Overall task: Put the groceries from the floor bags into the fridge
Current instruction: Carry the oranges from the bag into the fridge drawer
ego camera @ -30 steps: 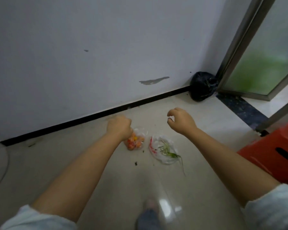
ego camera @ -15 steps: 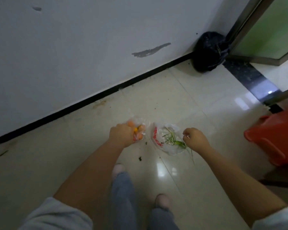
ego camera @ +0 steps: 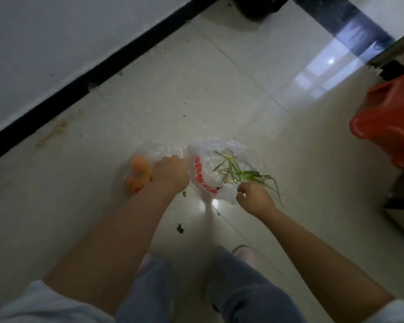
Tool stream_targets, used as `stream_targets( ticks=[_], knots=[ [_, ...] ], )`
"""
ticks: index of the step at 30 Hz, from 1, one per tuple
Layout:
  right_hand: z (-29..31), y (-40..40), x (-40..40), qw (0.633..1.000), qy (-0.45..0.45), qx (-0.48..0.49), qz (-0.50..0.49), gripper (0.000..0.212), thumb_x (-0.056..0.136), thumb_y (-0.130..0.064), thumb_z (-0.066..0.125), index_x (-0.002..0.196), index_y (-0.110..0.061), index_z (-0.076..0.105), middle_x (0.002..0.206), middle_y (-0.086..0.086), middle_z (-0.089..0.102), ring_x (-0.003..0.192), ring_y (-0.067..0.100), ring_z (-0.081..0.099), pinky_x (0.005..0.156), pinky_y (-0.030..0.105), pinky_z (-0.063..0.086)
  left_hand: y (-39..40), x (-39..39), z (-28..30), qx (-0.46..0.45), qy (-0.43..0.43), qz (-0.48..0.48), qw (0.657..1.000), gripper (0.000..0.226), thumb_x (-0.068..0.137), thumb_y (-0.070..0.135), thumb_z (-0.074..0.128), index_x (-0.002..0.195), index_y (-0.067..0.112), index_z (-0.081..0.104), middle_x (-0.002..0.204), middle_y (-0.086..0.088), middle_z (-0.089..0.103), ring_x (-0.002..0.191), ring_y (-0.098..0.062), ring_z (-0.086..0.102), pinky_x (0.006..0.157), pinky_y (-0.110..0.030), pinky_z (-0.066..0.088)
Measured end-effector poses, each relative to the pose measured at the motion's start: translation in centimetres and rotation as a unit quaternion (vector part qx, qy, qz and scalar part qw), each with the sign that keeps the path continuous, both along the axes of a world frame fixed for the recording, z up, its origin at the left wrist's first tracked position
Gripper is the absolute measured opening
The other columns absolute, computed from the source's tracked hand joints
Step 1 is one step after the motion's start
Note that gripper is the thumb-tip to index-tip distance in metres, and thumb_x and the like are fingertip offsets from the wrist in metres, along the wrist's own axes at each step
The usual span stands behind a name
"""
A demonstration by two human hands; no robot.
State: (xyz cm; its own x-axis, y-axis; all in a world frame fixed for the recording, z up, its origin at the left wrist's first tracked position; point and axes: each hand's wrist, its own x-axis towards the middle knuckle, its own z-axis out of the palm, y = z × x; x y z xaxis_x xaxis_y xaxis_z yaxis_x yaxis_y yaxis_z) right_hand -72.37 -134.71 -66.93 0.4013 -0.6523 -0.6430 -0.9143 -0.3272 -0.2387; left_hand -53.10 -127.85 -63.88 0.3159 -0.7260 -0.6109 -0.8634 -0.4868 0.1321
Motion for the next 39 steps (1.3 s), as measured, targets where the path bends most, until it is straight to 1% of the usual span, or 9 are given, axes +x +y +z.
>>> stream_targets(
  ticks=[7,13,17,22,28,31,33,35,39],
  knots=[
    [-19.9,-5.9,-2.0,0.999,0.018,-0.048,-0.015,0.031,0.092,-0.02,0.047,0.117,-0.005,0.059,0.123,0.017,0.055,0.112,0.034,0.053,0.09,0.035,0.045,-5.4,-1.6,-18.2,-0.131,-0.004,-0.054,0.99,0.034,0.096,0.027,0.04,0.121,0.008,0.053,0.124,-0.013,0.052,0.115,-0.03,0.049,0.09,-0.039,0.044],
    [-28.1,-7.8,-1.1,0.995,-0.003,-0.07,-0.065,0.035,0.092,-0.038,0.045,0.119,-0.022,0.061,0.12,0.016,0.051,0.114,0.036,0.047,0.092,0.038,0.043,-7.1,-2.8,-24.1,-0.191,0.017,0.001,0.982,0.042,0.096,0.033,0.042,0.129,0.008,0.05,0.129,-0.015,0.049,0.118,-0.032,0.049,0.092,-0.038,0.043],
    [-29.1,-7.4,0.1,0.992,0.076,-0.074,-0.072,0.039,0.091,-0.045,0.043,0.117,-0.022,0.061,0.126,0.013,0.05,0.121,0.034,0.042,0.1,0.042,0.037,-7.0,-2.2,-24.3,-0.163,0.007,0.001,0.987,0.04,0.094,0.028,0.044,0.128,0.007,0.049,0.128,-0.017,0.049,0.118,-0.033,0.048,0.093,-0.039,0.044],
    [-29.9,-7.6,0.3,0.992,0.077,-0.084,-0.06,0.032,0.092,-0.029,0.043,0.097,-0.004,0.064,0.105,0.016,0.067,0.098,0.032,0.061,0.079,0.034,0.048,-7.4,-2.3,-25.1,-0.149,-0.006,-0.023,0.989,0.039,0.096,0.031,0.041,0.125,0.007,0.051,0.126,-0.017,0.05,0.116,-0.033,0.049,0.091,-0.039,0.044],
    [-30.1,-8.2,-0.7,0.984,0.073,-0.133,-0.092,0.046,0.09,-0.041,0.049,0.123,-0.009,0.045,0.126,0.019,0.045,0.119,0.036,0.041,0.093,0.044,0.041,-7.4,-2.5,-25.6,-0.192,-0.011,-0.025,0.981,0.037,0.095,0.029,0.045,0.122,0.005,0.052,0.122,-0.017,0.052,0.111,-0.033,0.052,0.088,-0.039,0.045],
    [-30.3,-8.2,-0.5,0.986,0.074,-0.108,-0.106,0.035,0.09,-0.025,0.049,0.123,-0.012,0.045,0.124,0.02,0.052,0.118,0.037,0.044,0.094,0.041,0.04,-6.9,-2.8,-26.1,-0.287,0.045,-0.066,0.955,0.034,0.087,0.01,0.052,0.121,0.014,0.047,0.109,-0.021,0.054,0.089,-0.036,0.061,0.068,-0.038,0.051],
    [-29.9,-8.5,-0.4,0.986,0.045,-0.141,-0.078,0.033,0.09,-0.01,0.041,0.123,-0.012,0.046,0.12,0.019,0.057,0.113,0.037,0.05,0.091,0.04,0.041,-6.8,-3.0,-26.3,-0.353,0.103,-0.077,0.927,0.048,0.073,0.001,0.053,0.115,0.021,0.04,0.096,-0.025,0.058,0.063,-0.036,0.062,0.051,-0.035,0.052],
    [-28.5,-8.7,-0.5,0.984,0.029,-0.173,-0.001,0.037,0.089,-0.006,0.04,0.126,-0.011,0.047,0.119,0.017,0.057,0.109,0.036,0.053,0.088,0.039,0.043,-7.0,-3.0,-26.5,-0.392,0.125,-0.068,0.909,0.062,0.069,-0.005,0.052,0.122,0.021,0.034,0.095,-0.027,0.058,0.054,-0.031,0.058,0.049,-0.03,0.049],
    [-25.0,-8.6,-2.7,0.967,0.035,-0.218,0.124,0.03,0.083,-0.001,0.048,0.112,-0.005,0.056,0.11,0.015,0.057,0.098,0.033,0.057,0.076,0.035,0.044,-7.5,-3.1,-26.6,-0.39,0.074,-0.066,0.916,0.067,0.06,-0.009,0.057,0.126,-0.001,0.047,0.088,-0.026,0.061,0.047,-0.031,0.058,0.04,-0.023,0.046]
  ],
)
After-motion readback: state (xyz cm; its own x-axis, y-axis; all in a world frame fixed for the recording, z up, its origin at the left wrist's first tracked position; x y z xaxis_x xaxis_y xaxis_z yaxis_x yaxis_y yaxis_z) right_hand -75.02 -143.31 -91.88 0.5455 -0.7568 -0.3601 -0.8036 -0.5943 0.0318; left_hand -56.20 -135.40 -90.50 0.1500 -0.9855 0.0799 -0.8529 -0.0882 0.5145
